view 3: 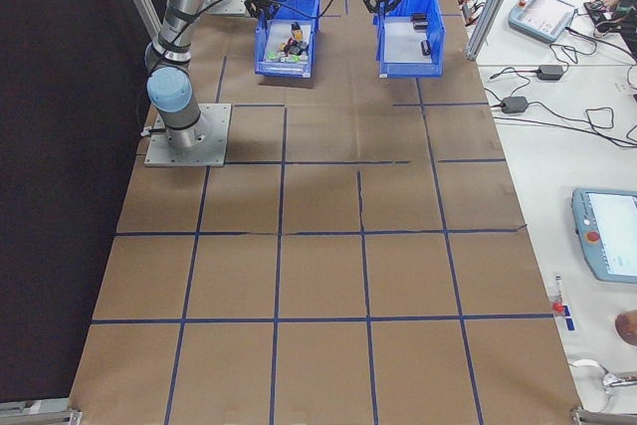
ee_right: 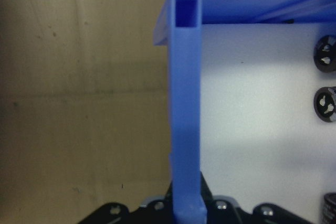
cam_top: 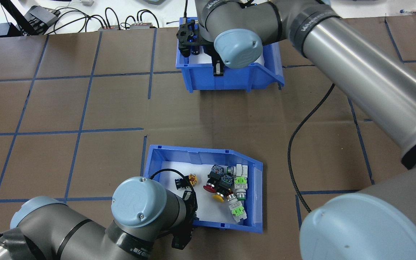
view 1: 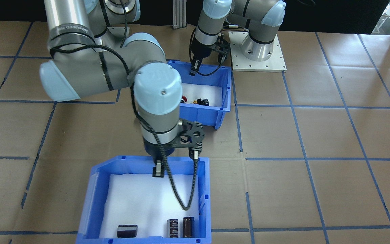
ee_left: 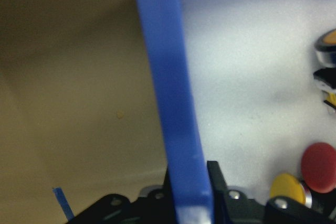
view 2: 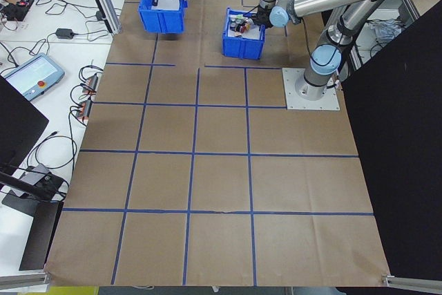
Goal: Place button box in front
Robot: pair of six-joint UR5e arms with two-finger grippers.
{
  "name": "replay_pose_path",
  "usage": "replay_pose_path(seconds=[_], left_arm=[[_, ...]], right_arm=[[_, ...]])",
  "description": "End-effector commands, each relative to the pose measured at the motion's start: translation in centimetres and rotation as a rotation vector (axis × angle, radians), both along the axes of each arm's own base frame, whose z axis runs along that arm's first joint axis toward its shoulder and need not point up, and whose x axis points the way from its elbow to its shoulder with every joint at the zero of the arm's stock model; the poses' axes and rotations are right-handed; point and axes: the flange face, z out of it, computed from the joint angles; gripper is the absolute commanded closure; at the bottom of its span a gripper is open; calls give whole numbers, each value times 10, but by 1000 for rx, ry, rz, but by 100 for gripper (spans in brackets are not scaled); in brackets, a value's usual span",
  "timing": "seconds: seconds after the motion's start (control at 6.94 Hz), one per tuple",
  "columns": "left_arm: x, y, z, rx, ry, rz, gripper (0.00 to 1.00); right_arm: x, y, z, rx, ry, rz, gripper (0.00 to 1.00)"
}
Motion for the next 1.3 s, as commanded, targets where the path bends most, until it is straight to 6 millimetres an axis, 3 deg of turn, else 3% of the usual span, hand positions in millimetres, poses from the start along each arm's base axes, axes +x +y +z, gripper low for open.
replay_pose_path(seconds=[0.0, 0.14, 0.29, 0.43, 0.58, 0.72, 0.86, 1.01, 1.15], left_arm=[[15, 9, 29, -56, -33, -69, 100], [30, 16, 44, -84, -68, -116, 100], [61, 3, 69, -121, -58, -71, 100], [107, -29, 86, -132, -68, -27, 100], [136, -55, 97, -134, -42, 34, 100], [141, -91, 106, -130, -19, 18, 100], [144, -163, 113, -99, -25, 23, 100], [147, -254, 137, -116, -36, 25, 100], [142, -331, 138, -110, -38, 26, 100]], right_arm=[[-108, -19, 40, 12, 17, -17, 98], [-159, -22, 53, 2, 22, -27, 98], [-208, -17, 68, -11, 27, -38, 98], [-250, -7, 81, -20, 31, -46, 98], [-279, 12, 84, -8, 34, -42, 99], [-310, 35, 80, 15, 33, -12, 99], [-331, 64, 78, 32, 34, -7, 99], [-328, 97, 72, 55, 40, 76, 99], [-333, 117, 64, 73, 47, 132, 99]])
